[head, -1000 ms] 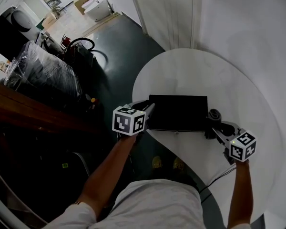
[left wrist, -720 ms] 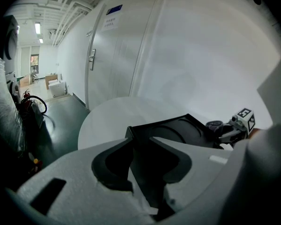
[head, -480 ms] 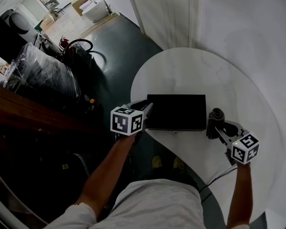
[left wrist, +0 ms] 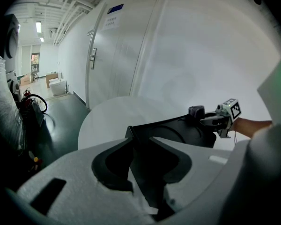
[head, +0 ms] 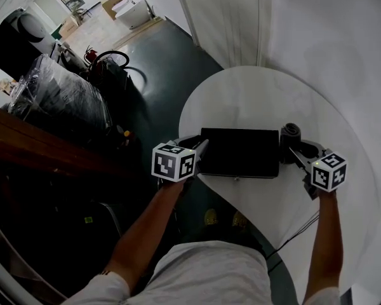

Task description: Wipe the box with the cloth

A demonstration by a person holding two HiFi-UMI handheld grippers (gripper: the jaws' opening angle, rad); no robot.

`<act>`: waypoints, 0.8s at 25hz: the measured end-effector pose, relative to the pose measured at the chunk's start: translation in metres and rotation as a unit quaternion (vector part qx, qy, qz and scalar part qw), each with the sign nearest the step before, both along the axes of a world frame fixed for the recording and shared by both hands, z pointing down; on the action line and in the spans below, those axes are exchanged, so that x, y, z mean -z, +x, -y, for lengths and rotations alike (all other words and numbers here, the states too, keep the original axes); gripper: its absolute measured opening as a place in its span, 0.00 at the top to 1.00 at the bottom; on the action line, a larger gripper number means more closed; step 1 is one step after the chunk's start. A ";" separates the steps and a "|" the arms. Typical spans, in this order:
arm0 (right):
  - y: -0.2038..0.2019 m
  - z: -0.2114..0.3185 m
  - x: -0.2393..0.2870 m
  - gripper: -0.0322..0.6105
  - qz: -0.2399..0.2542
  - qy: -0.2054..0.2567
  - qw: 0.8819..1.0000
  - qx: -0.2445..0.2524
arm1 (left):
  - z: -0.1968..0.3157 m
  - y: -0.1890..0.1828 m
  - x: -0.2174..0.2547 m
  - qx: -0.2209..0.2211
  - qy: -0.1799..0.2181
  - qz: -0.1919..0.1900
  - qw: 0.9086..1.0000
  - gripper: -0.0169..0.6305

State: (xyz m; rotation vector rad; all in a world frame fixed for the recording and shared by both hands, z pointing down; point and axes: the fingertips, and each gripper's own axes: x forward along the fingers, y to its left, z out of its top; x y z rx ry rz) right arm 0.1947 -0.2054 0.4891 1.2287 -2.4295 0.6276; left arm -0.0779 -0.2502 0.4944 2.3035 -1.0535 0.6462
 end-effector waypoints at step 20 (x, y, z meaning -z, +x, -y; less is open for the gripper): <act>-0.014 -0.016 -0.014 0.80 -0.008 -0.014 0.999 0.030 | 0.000 0.001 0.000 0.006 0.002 -0.002 1.000 0.80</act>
